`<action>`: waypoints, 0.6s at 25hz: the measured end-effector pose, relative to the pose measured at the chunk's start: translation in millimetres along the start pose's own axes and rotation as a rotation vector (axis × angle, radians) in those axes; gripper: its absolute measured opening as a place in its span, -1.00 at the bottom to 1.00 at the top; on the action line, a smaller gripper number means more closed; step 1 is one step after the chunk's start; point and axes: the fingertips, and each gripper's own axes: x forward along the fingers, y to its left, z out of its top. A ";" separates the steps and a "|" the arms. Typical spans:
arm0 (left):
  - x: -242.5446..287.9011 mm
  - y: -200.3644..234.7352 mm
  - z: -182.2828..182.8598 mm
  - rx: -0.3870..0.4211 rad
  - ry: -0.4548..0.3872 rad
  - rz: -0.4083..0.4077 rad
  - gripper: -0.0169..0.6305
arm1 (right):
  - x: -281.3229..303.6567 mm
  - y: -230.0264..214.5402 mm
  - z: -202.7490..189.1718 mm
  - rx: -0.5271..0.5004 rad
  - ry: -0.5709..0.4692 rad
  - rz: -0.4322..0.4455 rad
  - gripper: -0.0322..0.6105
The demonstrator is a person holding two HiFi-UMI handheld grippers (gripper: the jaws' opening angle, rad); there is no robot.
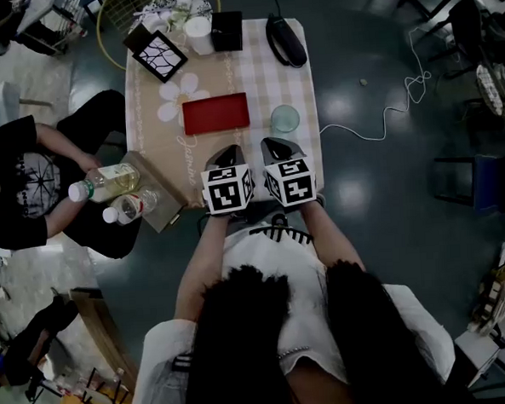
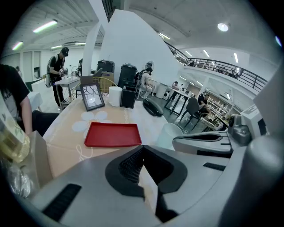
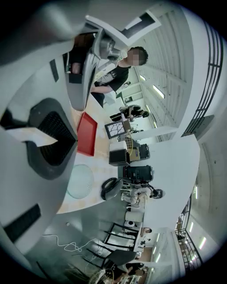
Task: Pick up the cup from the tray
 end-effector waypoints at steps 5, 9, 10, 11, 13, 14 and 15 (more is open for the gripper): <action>-0.3 9.5 -4.6 -0.005 -0.001 0.033 -0.93 | 2.2 0.3 -4.6 0.007 0.011 0.000 -0.88; -0.9 10.0 -14.4 -0.011 0.019 0.032 -0.93 | 2.2 3.0 -9.1 -0.003 0.023 -0.002 -0.88; -0.7 9.8 -15.3 -0.012 0.021 0.030 -0.93 | 1.8 3.9 -9.5 -0.006 0.023 -0.002 -0.88; -0.6 9.6 -15.7 -0.012 0.022 0.029 -0.93 | 1.5 4.4 -9.8 -0.009 0.024 -0.003 -0.88; -1.1 7.9 -15.7 -0.012 0.021 0.027 -0.93 | 0.4 4.4 -10.1 -0.010 0.026 -0.006 -0.88; -1.3 6.7 -15.8 -0.012 0.020 0.026 -0.93 | -0.4 3.8 -10.2 -0.009 0.026 -0.008 -0.88; -1.2 5.5 -15.9 -0.013 0.019 0.026 -0.93 | -1.2 3.0 -10.3 -0.009 0.027 -0.011 -0.88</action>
